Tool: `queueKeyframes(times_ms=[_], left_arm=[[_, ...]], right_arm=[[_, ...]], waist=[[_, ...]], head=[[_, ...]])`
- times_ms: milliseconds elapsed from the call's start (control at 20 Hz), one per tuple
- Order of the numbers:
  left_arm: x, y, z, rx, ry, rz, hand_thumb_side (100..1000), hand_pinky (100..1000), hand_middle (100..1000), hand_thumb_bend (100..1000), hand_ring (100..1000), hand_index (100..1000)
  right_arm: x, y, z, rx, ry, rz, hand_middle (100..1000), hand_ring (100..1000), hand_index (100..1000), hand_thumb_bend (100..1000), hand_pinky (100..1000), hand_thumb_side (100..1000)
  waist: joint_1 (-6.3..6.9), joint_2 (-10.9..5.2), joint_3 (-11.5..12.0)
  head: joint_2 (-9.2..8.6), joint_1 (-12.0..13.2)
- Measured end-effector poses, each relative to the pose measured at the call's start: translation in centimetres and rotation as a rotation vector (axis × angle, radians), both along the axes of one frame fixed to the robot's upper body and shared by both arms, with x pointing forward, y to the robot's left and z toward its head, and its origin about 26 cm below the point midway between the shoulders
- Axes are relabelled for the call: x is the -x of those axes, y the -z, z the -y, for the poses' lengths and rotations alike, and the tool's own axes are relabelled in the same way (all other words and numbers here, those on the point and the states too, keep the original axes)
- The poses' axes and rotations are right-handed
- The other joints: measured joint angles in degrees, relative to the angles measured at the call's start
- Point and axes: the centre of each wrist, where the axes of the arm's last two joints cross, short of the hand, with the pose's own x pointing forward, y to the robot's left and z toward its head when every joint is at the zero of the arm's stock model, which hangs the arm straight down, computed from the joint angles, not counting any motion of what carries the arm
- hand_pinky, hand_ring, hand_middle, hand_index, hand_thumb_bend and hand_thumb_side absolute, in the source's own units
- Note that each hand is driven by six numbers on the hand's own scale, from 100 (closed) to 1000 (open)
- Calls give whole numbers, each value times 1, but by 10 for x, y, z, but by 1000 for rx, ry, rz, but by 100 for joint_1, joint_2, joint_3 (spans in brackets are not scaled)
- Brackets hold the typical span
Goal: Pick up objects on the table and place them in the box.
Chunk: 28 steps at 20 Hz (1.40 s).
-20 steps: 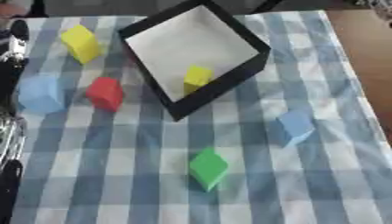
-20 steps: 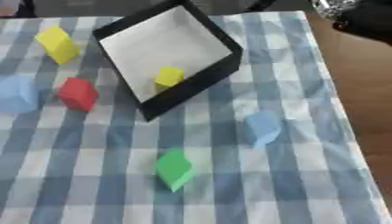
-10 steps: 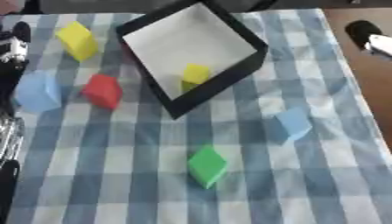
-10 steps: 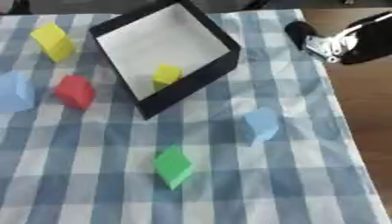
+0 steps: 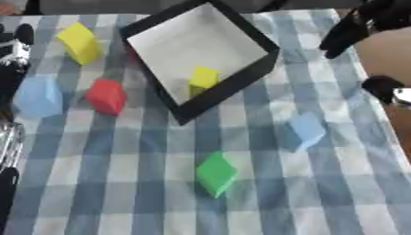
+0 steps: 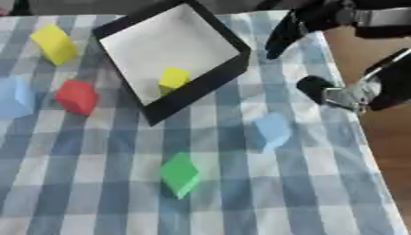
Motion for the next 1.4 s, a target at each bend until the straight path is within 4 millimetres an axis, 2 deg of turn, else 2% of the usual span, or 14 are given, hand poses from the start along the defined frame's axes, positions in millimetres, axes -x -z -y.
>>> queueKeyframes(times_ms=[300,550,700,900,1000,1100,1400], left_arm=[[0,1,1,-5,10,-6,499,578,679,613,710,786],[-1,2,2,-8,16,-12,499,577,679,612,710,785],[-1,2,2,-8,17,-13,499,577,678,612,710,785],[-1,2,3,-7,19,-15,499,576,678,611,710,784],[-1,2,3,-8,21,-16,499,576,678,611,710,784],[-1,3,4,-9,24,-17,499,576,677,611,709,784],[-1,3,4,-5,26,-19,499,575,675,612,709,784]], right_arm=[[-2,9,-8,67,-12,-32,831,854,850,101,883,629],[-3,21,-10,83,40,-40,841,858,865,165,884,644],[-5,31,-13,80,74,-47,834,851,855,284,881,573],[-11,43,-16,75,108,-41,840,859,852,369,884,481],[-16,50,-18,77,127,-44,839,858,842,442,885,383],[-22,57,-18,82,150,-54,840,860,839,456,886,427],[-37,77,-13,99,223,-73,834,857,836,455,884,428]], waist=[[0,0,1],[0,0,11],[0,0,17],[0,0,19],[0,0,19],[0,0,20],[0,0,25]], head=[[0,-2],[0,-11],[1,-23],[2,-29],[2,-34],[3,-44],[4,-61]])
